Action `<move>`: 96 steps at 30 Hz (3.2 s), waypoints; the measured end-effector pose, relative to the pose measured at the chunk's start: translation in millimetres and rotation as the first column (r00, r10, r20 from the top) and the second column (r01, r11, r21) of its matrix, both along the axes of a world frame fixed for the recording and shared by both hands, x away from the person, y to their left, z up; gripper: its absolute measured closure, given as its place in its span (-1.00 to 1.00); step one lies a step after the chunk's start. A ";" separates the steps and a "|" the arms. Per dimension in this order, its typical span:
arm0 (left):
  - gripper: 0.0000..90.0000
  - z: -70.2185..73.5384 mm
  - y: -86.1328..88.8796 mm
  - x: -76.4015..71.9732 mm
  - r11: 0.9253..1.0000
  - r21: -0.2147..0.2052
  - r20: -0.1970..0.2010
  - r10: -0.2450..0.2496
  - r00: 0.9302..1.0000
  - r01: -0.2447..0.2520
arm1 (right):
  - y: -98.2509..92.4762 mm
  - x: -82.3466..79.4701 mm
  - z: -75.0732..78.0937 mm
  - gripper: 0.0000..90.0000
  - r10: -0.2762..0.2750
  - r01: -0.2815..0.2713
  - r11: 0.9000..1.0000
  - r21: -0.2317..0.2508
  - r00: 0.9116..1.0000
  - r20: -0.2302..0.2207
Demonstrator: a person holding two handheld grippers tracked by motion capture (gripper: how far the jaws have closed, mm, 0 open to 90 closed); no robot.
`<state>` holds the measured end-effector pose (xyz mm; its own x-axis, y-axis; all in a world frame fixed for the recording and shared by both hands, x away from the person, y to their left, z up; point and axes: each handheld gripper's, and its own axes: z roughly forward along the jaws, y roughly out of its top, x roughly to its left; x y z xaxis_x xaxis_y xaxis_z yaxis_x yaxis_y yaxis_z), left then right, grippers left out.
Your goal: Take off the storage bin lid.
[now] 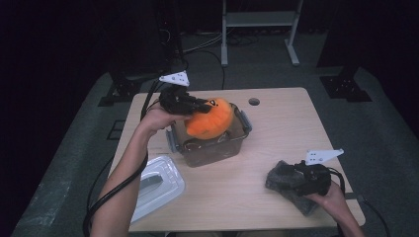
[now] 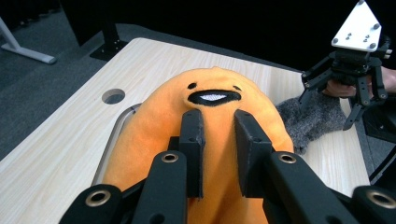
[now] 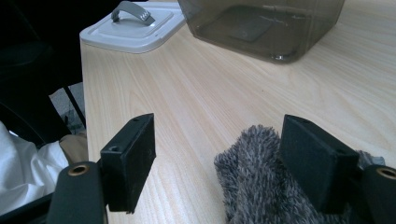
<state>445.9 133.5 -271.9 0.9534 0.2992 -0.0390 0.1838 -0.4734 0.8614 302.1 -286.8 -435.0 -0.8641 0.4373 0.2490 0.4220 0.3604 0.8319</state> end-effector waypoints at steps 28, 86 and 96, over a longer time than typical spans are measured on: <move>0.67 -33.8 -5.0 19.0 0.999 0.044 -0.030 0.028 0.999 -0.027 | -2.1 -2.0 -0.3 -0.42 -0.003 0.003 1.000 0.002 1.000 -0.001; 0.55 -73.8 -48.1 29.9 0.964 0.265 -0.101 -0.009 0.995 0.036 | -2.8 -4.7 2.7 -0.42 0.009 -0.009 1.000 0.011 1.000 0.014; 0.54 -72.1 -48.2 27.7 0.976 0.214 -0.112 -0.016 0.994 0.040 | -1.6 -4.3 2.2 -0.42 0.011 -0.011 1.000 0.008 1.000 0.012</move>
<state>473.6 85.3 -344.0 0.9551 0.2850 -0.0807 0.2548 -0.6520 0.7142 297.7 -288.4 -432.8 -0.8719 0.4258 0.2419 0.4080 0.3585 0.8397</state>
